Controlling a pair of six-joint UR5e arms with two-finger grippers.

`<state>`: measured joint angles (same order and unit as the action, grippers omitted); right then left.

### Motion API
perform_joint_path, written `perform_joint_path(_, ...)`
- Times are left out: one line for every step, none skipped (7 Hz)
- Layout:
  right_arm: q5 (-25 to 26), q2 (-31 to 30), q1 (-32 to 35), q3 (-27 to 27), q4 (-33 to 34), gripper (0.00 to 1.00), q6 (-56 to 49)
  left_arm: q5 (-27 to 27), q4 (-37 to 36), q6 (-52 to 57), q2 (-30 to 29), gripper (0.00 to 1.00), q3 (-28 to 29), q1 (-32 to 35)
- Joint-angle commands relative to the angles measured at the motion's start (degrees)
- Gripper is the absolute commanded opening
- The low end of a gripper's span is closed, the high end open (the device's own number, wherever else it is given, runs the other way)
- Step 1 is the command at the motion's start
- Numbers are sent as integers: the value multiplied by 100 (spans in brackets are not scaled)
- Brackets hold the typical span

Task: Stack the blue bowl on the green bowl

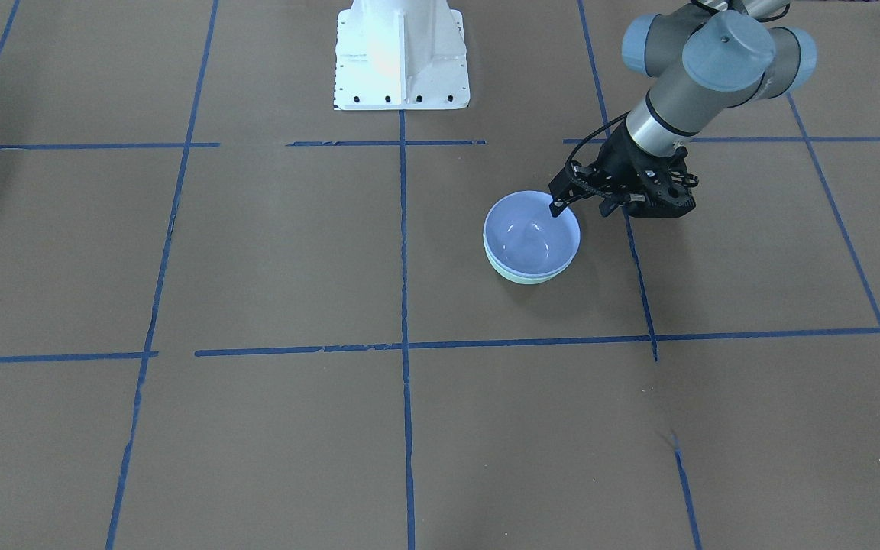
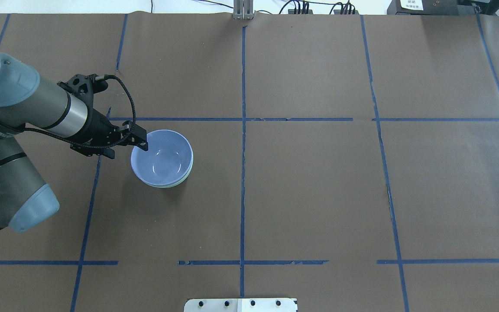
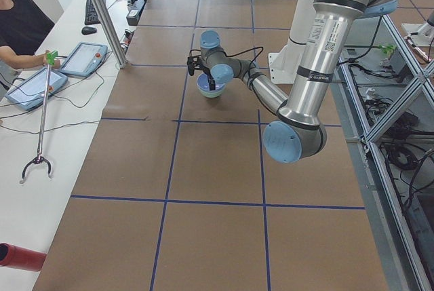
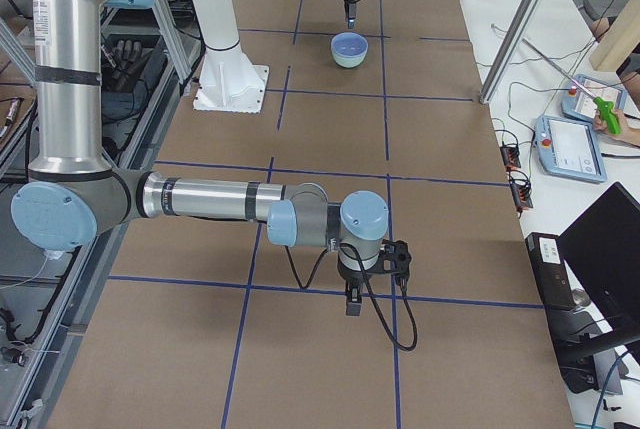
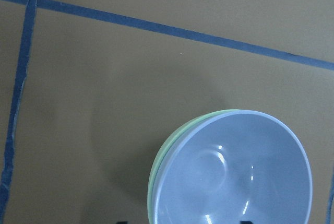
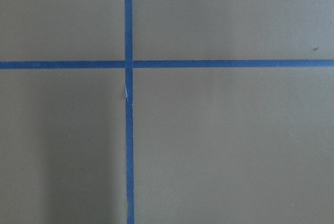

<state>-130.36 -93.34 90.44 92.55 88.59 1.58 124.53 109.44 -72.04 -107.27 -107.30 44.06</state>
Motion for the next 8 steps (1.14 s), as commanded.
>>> perform_joint_path(2,0,0,0,9,100,0,10,-72,1035,31,100,-107,687)
perform_joint_path(2,0,0,0,9,100,0,19,-133,1721,309,100,-298,1292)
perform_joint_path(2,0,0,0,0,100,9,19,-291,2703,704,100,-553,1742)
perform_joint_path(2,0,0,0,9,100,0,80,-370,3757,1012,100,-555,2138)
perform_joint_path(2,0,0,0,0,100,0,533,-580,4742,1198,100,-503,2786)
perform_joint_path(2,0,0,0,0,100,0,624,-991,5630,1348,100,-511,3289)
perform_joint_path(-6,0,0,0,0,100,0,625,-1622,6257,1384,100,-468,3702)
perform_joint_path(2,0,0,0,0,100,0,642,-2063,6489,1402,100,-137,4020)
